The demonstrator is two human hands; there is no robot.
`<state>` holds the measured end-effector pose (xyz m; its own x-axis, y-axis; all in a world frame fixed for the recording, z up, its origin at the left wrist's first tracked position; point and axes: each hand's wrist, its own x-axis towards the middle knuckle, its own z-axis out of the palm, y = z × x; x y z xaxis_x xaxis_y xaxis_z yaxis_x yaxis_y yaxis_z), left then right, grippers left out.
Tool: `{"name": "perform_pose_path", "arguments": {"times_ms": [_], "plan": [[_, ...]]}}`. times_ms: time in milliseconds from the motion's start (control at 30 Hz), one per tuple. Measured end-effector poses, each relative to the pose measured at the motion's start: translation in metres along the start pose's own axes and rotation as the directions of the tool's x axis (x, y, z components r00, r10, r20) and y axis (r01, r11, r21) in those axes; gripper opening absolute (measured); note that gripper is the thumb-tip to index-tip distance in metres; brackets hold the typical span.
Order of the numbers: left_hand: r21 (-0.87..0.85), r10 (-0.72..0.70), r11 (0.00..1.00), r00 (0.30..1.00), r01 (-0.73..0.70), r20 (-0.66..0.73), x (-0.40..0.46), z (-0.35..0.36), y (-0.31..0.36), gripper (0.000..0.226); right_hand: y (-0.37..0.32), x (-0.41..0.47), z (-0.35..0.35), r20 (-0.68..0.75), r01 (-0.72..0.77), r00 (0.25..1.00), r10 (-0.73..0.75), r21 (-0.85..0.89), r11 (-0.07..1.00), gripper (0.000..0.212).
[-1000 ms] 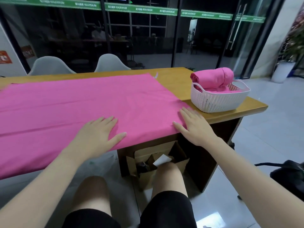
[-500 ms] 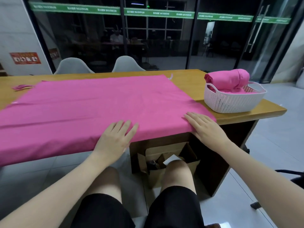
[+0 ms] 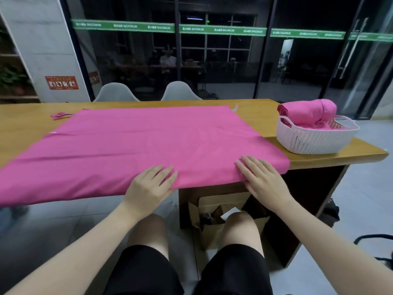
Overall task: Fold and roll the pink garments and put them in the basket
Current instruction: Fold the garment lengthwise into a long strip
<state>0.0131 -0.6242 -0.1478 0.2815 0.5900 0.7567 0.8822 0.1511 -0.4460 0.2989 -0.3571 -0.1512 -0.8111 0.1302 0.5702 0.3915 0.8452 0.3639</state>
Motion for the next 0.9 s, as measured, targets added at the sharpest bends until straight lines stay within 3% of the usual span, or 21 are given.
{"name": "perform_pose_path", "arguments": {"times_ms": [100, 233, 433, 600, 900], "plan": [[-0.002, -0.013, 1.0, 1.0, 0.013, -0.013, -0.005, 0.003, 0.0, 0.03, -0.013, 0.01, 0.005, -0.028, -0.012, 1.0, 0.012, 0.005, 1.0, 0.067], [-0.049, -0.016, 0.999, 1.0, 0.015, -0.023, -0.013, 0.001, 0.0, 0.008, -0.009, 0.006, 0.006, -0.044, -0.007, 0.999, 0.007, 0.003, 1.0, 0.07], [-0.093, -0.056, 0.994, 0.998, 0.054, -0.019, -0.019, -0.002, 0.003, 0.015, 0.002, -0.006, 0.006, -0.054, -0.029, 0.998, 0.029, 0.01, 1.0, 0.063], [-0.098, -0.086, 0.992, 0.996, 0.082, -0.035, -0.019, -0.002, 0.008, 0.016, -0.031, 0.013, 0.008, -0.115, -0.006, 0.993, 0.01, 0.036, 0.999, 0.054], [-0.072, -0.08, 0.994, 0.997, 0.079, -0.021, -0.021, 0.001, 0.004, 0.017, -0.079, 0.049, 0.011, -0.132, 0.052, 0.99, -0.038, 0.103, 0.993, 0.059]]}}
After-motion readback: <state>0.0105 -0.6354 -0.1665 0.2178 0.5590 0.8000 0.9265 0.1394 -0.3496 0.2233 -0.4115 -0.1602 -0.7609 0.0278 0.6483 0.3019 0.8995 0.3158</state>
